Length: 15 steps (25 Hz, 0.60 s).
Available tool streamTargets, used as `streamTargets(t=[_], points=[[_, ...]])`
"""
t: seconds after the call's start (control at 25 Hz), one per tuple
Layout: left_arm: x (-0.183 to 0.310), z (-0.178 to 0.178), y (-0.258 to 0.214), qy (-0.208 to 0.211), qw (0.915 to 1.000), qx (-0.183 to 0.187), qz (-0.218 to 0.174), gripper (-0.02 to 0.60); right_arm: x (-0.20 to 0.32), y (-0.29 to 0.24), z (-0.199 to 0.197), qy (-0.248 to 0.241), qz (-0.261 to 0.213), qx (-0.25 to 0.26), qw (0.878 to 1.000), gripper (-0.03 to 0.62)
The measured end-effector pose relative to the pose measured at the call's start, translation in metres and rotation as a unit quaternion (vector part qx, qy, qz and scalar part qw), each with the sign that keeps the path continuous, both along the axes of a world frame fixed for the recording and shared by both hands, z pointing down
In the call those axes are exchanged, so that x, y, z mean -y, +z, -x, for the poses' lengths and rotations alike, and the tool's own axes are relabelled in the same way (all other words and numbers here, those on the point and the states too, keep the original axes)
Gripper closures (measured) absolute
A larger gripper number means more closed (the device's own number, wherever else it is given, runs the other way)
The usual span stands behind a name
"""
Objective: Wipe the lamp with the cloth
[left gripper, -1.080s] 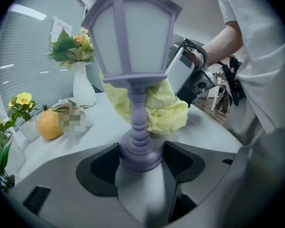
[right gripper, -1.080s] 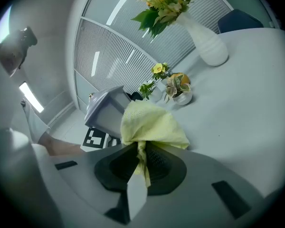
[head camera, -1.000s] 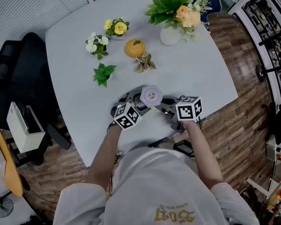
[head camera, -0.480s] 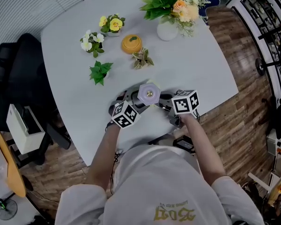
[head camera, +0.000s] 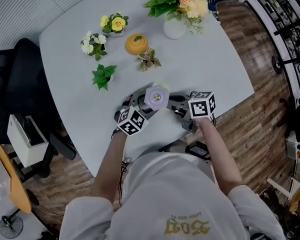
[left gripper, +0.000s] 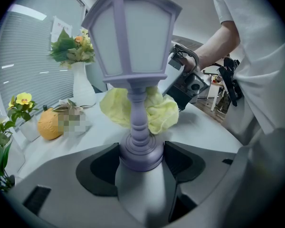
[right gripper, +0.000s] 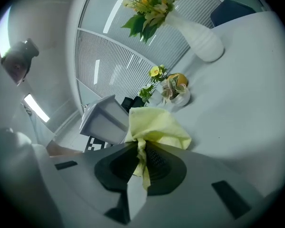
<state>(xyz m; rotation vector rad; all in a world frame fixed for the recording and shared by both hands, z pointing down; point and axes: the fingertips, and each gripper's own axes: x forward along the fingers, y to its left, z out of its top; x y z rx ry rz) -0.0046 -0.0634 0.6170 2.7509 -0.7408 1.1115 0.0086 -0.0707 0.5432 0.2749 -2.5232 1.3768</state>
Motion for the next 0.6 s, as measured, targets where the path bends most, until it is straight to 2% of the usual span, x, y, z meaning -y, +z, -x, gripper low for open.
streamTargets(t=[0.6], points=[[0.0, -0.001, -0.001, 0.001, 1.0, -0.001, -0.001, 0.278, 0.021, 0.035, 0.005, 0.006, 0.007, -0.085, 0.996, 0.549]])
